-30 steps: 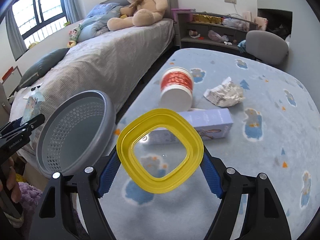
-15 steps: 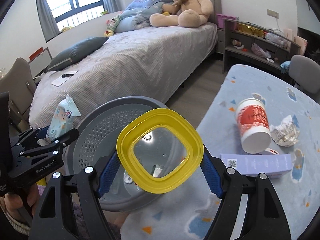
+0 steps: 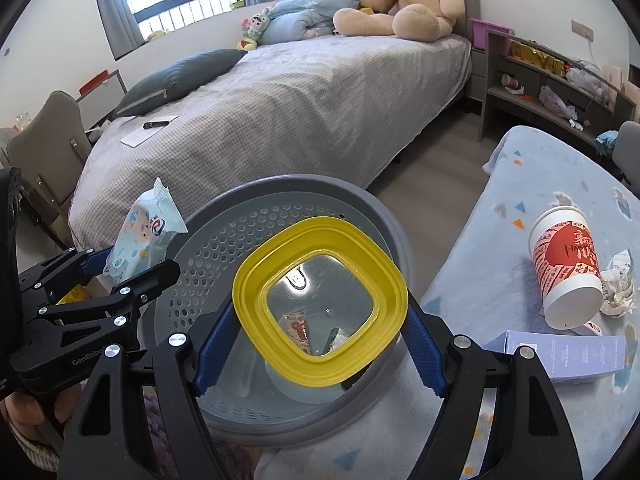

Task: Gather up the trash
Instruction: 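Carry the wipes pack and yellow container over the basket and open both grippers, then withdraw both open grippers from the basket back toward the table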

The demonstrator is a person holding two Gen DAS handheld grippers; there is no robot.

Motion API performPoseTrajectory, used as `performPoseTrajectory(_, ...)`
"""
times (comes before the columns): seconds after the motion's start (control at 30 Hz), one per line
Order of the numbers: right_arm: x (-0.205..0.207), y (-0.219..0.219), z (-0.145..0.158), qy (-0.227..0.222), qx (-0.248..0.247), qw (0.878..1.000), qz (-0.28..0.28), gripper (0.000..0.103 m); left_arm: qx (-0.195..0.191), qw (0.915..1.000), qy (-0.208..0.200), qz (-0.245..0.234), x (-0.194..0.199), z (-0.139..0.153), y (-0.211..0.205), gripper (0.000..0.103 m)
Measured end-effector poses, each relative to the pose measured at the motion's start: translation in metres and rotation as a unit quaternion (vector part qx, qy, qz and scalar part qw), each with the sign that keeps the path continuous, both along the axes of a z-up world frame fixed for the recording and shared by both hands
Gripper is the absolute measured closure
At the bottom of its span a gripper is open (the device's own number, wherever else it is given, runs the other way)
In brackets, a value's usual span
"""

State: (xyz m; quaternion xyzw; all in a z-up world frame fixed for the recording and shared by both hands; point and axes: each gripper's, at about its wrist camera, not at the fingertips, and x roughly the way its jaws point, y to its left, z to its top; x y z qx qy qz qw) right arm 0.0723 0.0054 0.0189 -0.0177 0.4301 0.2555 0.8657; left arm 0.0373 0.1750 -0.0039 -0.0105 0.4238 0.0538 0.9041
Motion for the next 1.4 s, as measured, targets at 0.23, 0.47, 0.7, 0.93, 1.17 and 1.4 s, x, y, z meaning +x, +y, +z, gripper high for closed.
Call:
performPoseTrajectory(0.23, -0.0014, 0.0036, 0.0023, -0.002, -0.001, 1.0, 0.009, 0.028, 0.002, 1.0, 0.001, 0.003, 0.0, -0.0004, 0.0, 0.044)
performPoseTrajectory(0.47, -0.0019, -0.0006, 0.0057, -0.01, 0.005, 1.0, 0.003, 0.018, 0.004, 1.0, 0.003, 0.007, 0.0002, 0.0, 0.0013, 0.035)
performPoseTrajectory(0.7, -0.0002, -0.0023, 0.0059, -0.009, 0.006, 1.0, -0.004, 0.016, 0.008, 0.9998, -0.001, 0.017, -0.0007, 0.0017, 0.0038, 0.029)
performPoseTrajectory(0.93, -0.0002, -0.0015, 0.0025, -0.008, 0.005, 1.0, -0.004, 0.016, 0.011, 0.9997, 0.0, 0.021, -0.0001, 0.0006, 0.0037, 0.029)
performPoseTrajectory(1.17, -0.0005, -0.0023, 0.0006, -0.005, 0.006, 1.0, -0.005, 0.016, 0.011, 0.9995, 0.0, 0.03, -0.0006, 0.0, 0.0059, 0.029)
performPoseTrajectory(1.4, -0.0009, -0.0025, 0.0003, -0.006, 0.005, 1.0, -0.005, 0.016, 0.013, 0.9994, -0.001, 0.031, -0.0009, 0.0001, 0.0067, 0.029)
